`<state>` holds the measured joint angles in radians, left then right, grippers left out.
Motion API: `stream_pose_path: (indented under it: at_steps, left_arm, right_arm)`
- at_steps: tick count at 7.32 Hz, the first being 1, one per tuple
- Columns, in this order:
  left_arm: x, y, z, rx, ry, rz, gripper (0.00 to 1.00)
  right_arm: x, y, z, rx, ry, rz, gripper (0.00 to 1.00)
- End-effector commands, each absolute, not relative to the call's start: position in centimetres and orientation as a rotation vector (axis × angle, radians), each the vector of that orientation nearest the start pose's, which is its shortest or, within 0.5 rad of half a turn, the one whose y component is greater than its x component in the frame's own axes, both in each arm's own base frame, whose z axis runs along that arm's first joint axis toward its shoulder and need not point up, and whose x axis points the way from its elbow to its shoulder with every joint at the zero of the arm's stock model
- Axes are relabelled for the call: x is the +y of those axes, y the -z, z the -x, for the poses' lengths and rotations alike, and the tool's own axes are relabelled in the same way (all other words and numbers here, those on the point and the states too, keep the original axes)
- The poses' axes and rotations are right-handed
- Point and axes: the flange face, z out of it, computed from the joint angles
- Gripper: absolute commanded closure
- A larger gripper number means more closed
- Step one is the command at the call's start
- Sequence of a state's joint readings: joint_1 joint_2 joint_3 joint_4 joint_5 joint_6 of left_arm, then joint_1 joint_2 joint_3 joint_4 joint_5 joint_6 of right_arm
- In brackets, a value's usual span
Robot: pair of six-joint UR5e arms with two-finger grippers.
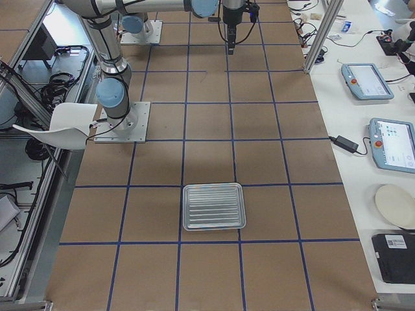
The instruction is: Place bearing gear from tray to pile
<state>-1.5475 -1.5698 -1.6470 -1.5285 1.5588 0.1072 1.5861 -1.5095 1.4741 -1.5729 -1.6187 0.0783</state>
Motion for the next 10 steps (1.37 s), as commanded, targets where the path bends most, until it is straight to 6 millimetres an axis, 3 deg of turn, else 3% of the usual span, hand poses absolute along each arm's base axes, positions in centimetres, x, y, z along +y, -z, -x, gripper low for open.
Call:
stream_pose_path:
  at_steps: [1, 4, 10]
  left_arm:
    - [-46.1, -46.0, 12.9, 3.177, -0.038, -0.143, 0.0]
    - [-44.5, -47.2, 12.1, 3.092, -0.01, -0.147, 0.0]
    - [-45.5, -46.7, 12.0, 3.117, -0.036, -0.132, 0.0]
  right_arm:
    - [-52.1, -50.5, -13.7, 3.174, 0.079, -0.118, 0.0]
    - [-52.2, -50.5, -13.8, 3.166, 0.08, -0.096, 0.0]
    - [-52.3, -50.3, -14.1, 3.133, 0.074, -0.094, 0.0]
